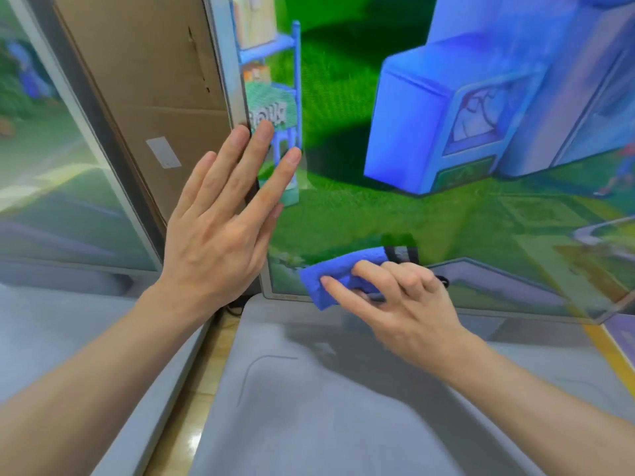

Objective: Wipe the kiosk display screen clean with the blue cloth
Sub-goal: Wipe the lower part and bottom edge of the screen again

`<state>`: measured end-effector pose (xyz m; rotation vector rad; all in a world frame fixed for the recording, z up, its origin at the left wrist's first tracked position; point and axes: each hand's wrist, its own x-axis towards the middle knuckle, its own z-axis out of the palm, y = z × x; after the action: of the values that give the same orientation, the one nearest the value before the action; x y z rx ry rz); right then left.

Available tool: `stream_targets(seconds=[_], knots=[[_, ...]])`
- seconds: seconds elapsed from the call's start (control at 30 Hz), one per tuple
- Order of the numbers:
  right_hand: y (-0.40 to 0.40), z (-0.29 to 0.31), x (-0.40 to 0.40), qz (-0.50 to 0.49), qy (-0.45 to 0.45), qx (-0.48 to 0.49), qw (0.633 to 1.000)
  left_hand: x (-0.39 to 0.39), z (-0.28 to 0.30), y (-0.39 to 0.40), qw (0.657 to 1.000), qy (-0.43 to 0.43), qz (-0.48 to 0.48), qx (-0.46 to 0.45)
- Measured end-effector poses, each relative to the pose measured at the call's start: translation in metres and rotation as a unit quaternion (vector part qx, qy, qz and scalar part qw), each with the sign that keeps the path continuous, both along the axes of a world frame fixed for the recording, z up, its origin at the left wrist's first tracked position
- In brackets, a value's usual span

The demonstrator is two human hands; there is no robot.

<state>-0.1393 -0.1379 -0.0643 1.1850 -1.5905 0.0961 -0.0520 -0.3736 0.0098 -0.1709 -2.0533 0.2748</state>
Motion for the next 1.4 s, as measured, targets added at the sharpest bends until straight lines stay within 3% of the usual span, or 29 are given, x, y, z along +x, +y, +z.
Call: stream_targets(seconds=[0.2, 0.4, 0.53, 0.83, 0.97, 1.2, 1.3, 1.4], knots=[[-0.012, 0.016, 0.004, -0.069, 0.015, -0.146, 0.987, 0.003, 0.008, -0.007, 0.999, -0.029, -0.040, -0.003], [-0.069, 0.013, 0.022, -0.061, 0.004, -0.187, 0.981, 0.005, 0.010, -0.012, 0.997, -0.049, -0.053, -0.010], [-0.083, 0.000, 0.028, -0.046, -0.020, -0.160, 0.986, 0.004, 0.009, -0.006, 0.998, -0.045, -0.046, -0.001], [-0.043, -0.032, 0.019, -0.012, -0.010, 0.019, 1.000, 0.005, 0.006, 0.004, 0.998, -0.031, -0.047, 0.032], [-0.029, -0.023, 0.012, -0.030, 0.010, -0.009, 0.999, 0.007, 0.007, 0.004, 0.998, -0.043, -0.042, 0.031], [-0.047, -0.004, 0.012, -0.046, 0.003, -0.165, 0.985, 0.009, 0.010, 0.001, 0.998, -0.060, -0.033, 0.013], [-0.050, -0.020, 0.014, -0.043, 0.004, -0.146, 0.988, 0.007, 0.007, 0.002, 0.998, -0.054, -0.032, 0.015], [-0.042, -0.041, 0.015, -0.030, -0.011, -0.059, 0.998, 0.006, 0.004, 0.006, 0.998, -0.050, -0.030, 0.031]])
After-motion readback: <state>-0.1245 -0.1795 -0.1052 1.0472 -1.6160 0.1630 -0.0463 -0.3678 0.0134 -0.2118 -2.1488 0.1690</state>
